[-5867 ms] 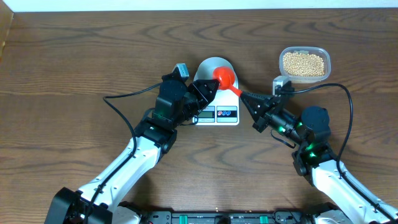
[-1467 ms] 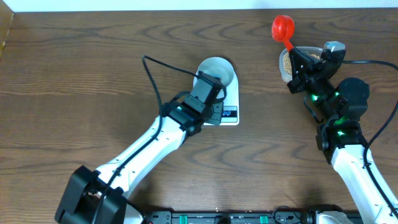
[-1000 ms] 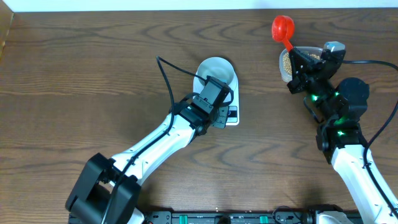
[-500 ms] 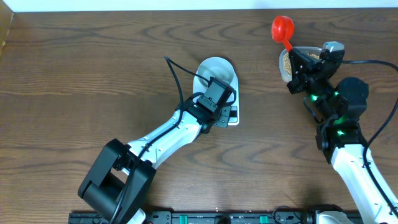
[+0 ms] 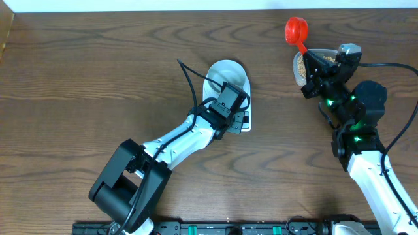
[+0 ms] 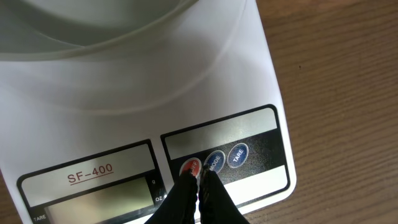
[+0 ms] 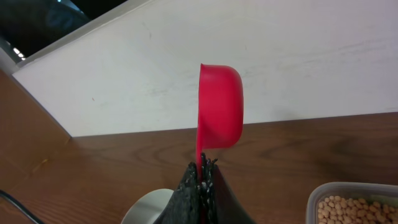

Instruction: Scoop item into bowl and weigh 50g on scale

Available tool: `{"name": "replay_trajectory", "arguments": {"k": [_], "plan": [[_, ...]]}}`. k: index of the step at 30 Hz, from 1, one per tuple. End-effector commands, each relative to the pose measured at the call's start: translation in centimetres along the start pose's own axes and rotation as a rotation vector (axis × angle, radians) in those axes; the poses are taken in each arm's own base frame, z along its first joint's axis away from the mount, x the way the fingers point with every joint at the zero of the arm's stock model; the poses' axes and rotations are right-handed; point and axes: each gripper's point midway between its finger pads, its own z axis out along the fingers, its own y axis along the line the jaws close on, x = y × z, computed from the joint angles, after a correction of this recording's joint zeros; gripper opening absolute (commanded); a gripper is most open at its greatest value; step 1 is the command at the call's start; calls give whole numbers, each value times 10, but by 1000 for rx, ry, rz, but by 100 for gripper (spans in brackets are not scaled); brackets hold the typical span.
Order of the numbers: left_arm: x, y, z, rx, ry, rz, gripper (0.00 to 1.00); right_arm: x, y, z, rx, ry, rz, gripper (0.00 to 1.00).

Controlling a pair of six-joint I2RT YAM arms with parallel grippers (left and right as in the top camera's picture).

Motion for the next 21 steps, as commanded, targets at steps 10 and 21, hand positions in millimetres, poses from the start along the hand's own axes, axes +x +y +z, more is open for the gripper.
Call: {"name": "replay_trajectory", "arguments": {"k": [10, 21], "plan": [[-4, -2, 2, -2, -6, 1, 7, -6, -3, 2, 12, -13, -22, 1], [-3, -2, 8, -4, -1, 1, 7, -3, -5, 4, 17, -7, -19, 1]]}}
